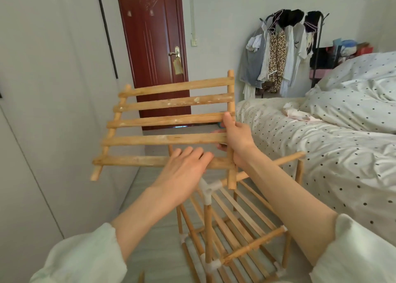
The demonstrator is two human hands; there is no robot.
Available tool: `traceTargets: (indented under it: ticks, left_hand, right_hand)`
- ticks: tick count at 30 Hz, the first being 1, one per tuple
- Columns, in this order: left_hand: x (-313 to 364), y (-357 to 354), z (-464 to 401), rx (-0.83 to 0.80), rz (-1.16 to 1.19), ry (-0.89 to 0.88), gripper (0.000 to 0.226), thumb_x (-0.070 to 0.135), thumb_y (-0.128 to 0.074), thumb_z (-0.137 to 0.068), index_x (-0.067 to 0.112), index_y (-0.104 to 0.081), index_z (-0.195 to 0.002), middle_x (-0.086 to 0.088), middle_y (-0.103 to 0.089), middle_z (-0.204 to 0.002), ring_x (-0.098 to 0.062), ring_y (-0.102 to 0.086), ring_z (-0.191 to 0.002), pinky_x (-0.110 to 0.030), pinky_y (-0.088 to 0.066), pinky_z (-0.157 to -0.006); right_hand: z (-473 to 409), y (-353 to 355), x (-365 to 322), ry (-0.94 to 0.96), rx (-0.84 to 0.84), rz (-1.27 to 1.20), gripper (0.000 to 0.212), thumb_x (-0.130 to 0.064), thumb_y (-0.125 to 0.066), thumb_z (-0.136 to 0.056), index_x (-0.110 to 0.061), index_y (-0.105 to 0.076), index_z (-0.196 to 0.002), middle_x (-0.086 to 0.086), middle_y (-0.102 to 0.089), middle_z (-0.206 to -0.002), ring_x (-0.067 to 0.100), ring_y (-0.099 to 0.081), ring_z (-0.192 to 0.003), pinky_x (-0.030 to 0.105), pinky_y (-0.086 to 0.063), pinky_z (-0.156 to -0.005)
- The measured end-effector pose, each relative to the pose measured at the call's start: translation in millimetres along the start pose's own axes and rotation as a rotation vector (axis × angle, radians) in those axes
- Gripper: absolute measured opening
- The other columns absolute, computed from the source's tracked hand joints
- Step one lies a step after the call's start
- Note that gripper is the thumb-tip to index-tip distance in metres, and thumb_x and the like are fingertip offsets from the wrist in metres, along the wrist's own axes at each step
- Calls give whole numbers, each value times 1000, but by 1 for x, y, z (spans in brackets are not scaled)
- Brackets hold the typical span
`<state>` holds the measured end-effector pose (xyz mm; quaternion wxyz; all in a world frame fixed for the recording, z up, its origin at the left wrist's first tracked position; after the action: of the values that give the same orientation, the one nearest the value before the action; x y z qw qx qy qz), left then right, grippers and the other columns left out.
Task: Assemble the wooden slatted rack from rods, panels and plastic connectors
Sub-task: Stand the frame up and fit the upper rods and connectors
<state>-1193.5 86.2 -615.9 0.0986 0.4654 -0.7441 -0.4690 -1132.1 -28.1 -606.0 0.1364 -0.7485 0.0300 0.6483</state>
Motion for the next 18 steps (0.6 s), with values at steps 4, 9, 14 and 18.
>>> traceTargets:
  ticks: [4,9,14,18]
  left_hand:
    - [-9,5,-6,198,-32,13,45,7,-72,-74,13,-59,-116,-6,-59,-107,-28,-55,-105,-43,-43,-89]
    - [-6,-20,18,314,276,237,35,39,-50,-88,17,-52,-114,-3,-51,-112,-16,-45,-101,-32,-41,-83]
    - [14,-88,15,-136,334,223,43,47,-47,-93,21,-48,-127,3,-45,-120,-15,-41,-113,-29,-40,-88]
    - [-2,-93,16,-66,491,244,25,18,-56,-92,17,-60,-117,-1,-48,-112,-19,-45,-105,-39,-44,-85]
  right_hand:
    - [-9,18,-11,153,175,33,37,-47,-41,-96,-15,-51,-80,2,-65,-76,13,-45,-45,27,-38,-45]
    - [-19,58,-15,230,368,33,37,-49,-44,-95,-18,-49,-75,11,-65,-89,21,-57,-76,47,-52,-79]
    - [-21,81,-11,222,489,57,36,-50,-42,-94,-22,-49,-72,4,-60,-82,28,-60,-86,53,-49,-87]
    - [-25,98,-1,156,522,-2,34,-47,-41,-96,-23,-49,-74,-1,-60,-81,19,-59,-78,38,-52,-77]
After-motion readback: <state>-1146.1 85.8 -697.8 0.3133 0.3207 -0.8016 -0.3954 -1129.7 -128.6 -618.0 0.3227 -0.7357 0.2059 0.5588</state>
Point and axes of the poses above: each hand's wrist, its own z-axis away from the middle knuckle, its own y-axis out of the back of the hand, x = y × z, the point moved 7 cm from there along -z, towards the middle knuckle
